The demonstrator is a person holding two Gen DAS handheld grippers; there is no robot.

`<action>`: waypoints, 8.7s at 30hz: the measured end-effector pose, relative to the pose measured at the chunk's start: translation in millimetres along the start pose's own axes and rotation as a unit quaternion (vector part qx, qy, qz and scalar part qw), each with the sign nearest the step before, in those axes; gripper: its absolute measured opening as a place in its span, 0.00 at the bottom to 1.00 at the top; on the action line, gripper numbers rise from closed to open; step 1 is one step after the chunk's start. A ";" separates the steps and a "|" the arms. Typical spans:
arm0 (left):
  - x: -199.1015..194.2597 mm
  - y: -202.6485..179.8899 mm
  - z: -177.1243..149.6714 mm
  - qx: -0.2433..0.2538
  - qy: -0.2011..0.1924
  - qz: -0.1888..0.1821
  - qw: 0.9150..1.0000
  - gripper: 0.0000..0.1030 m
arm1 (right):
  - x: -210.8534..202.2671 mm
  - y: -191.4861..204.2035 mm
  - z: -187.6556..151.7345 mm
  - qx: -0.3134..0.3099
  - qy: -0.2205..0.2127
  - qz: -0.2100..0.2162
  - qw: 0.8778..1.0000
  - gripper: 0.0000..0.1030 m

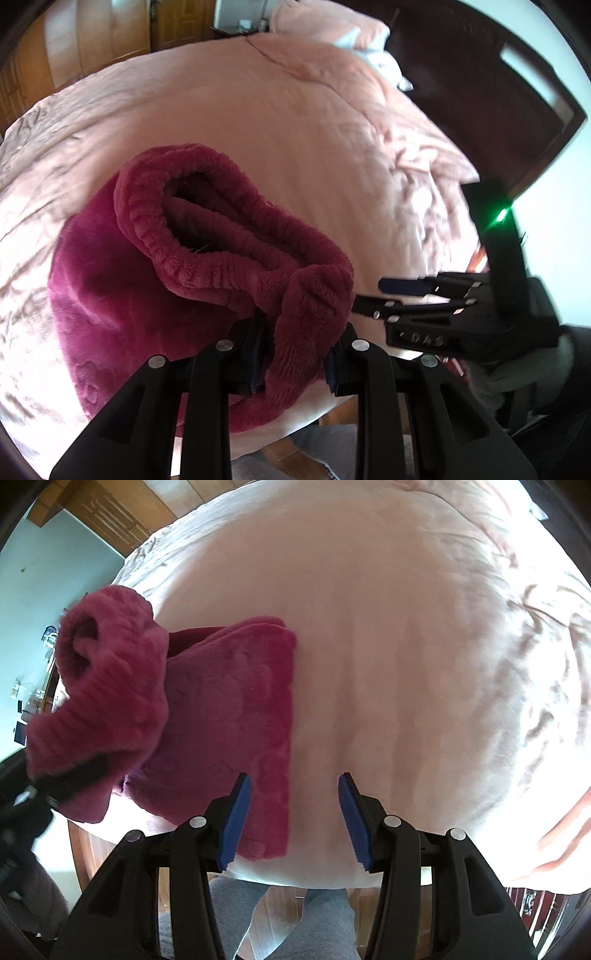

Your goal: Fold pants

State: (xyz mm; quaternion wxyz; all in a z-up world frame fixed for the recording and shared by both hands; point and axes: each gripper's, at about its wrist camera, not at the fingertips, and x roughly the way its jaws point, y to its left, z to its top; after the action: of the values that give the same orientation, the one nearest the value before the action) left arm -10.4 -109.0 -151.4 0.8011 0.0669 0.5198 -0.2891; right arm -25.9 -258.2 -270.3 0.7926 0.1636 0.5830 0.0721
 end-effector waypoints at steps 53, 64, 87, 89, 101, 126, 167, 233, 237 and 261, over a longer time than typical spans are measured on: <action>-8.3 127.2 -99.3 -0.195 0.024 0.076 0.977 0.64 | 24.7 45.3 86.6 -0.015 -0.029 0.012 0.999 0.22; 24.4 112.6 -105.3 -0.122 0.076 0.089 0.986 0.67 | 58.9 22.4 85.4 -0.026 -0.013 -0.015 0.999 0.37; 22.6 105.4 -100.3 -0.126 0.083 0.074 0.986 0.68 | 5.8 49.0 -3.0 -0.162 0.035 0.005 0.986 0.18; 22.8 104.1 -100.1 -0.125 0.083 0.074 0.986 0.68 | -2.0 49.7 0.6 -0.162 0.033 0.012 0.986 0.18; 16.9 102.7 -88.6 -0.147 0.059 0.062 0.985 0.68 | 39.4 30.1 -13.8 -0.152 0.082 -0.010 0.985 0.18; 48.1 98.9 -102.7 -0.126 0.104 0.083 0.983 0.71 | 56.0 69.1 62.5 -0.227 -0.007 0.005 0.974 0.46; 87.2 240.5 27.2 -0.076 0.090 0.036 0.992 0.88 | 78.2 -25.7 24.5 0.148 0.000 0.027 0.989 0.91; 70.9 288.2 -19.3 -0.189 0.133 -0.157 0.960 0.49 | 54.8 25.7 34.9 0.145 0.024 0.117 0.982 0.46; 55.6 295.3 -14.4 -0.191 0.112 -0.165 0.961 0.47 | 33.0 47.1 46.9 0.141 -0.006 0.130 0.981 0.46; 41.7 408.9 126.9 -0.170 -0.007 -0.040 0.985 0.48 | 80.7 127.5 249.8 0.059 -0.058 0.111 0.990 0.46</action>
State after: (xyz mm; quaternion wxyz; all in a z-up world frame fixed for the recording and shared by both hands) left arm 320.4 159.6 -209.6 0.7921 -0.0932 0.5580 -0.2291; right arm 245.6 -158.1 -232.6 0.8010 0.2779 0.5176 0.1151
